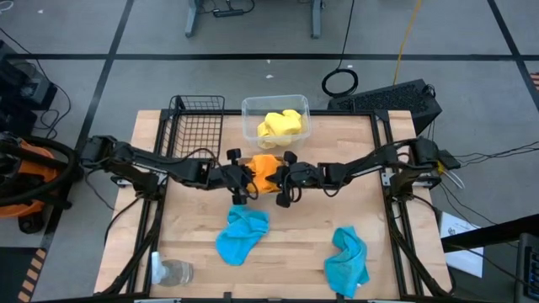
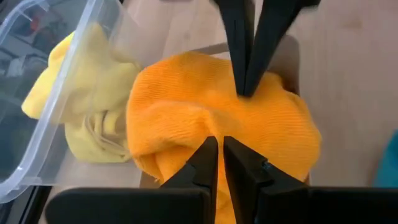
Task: Sort microfiber towel by color & place in baskets
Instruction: Put the orange microfiber cloth into the gray bin, then adjust the gray bin
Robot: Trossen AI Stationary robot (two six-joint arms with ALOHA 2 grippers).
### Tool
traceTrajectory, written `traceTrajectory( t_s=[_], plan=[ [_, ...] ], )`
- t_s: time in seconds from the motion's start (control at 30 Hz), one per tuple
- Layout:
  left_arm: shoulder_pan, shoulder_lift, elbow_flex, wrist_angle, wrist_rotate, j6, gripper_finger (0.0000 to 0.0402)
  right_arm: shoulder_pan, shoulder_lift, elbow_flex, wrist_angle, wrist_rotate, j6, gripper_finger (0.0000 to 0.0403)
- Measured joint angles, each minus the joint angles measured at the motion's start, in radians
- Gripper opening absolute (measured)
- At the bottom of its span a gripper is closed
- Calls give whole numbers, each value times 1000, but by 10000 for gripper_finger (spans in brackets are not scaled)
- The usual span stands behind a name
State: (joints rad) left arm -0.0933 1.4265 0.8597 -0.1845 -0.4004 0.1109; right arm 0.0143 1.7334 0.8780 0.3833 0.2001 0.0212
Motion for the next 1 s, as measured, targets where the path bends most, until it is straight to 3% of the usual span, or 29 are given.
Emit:
traceTrajectory(
  t_s=[0.23, 0.47, 0.8, 1.0],
  plan=[
    [-40, -19, 0, -46, -2, -20, 33, -1, 78, -1, 38, 1, 16, 0],
    [-56, -41, 0, -257, -129, -144, 33, 22, -35, 0, -21, 10, -3, 0],
    [-112, -91, -1, -477, -139, -334, 33, 111, -202, 0, -363, 83, 58, 0],
    [-102, -86, -66, -434, -100, -353, 33, 197, -240, 0, -578, 86, 121, 0]
  ],
)
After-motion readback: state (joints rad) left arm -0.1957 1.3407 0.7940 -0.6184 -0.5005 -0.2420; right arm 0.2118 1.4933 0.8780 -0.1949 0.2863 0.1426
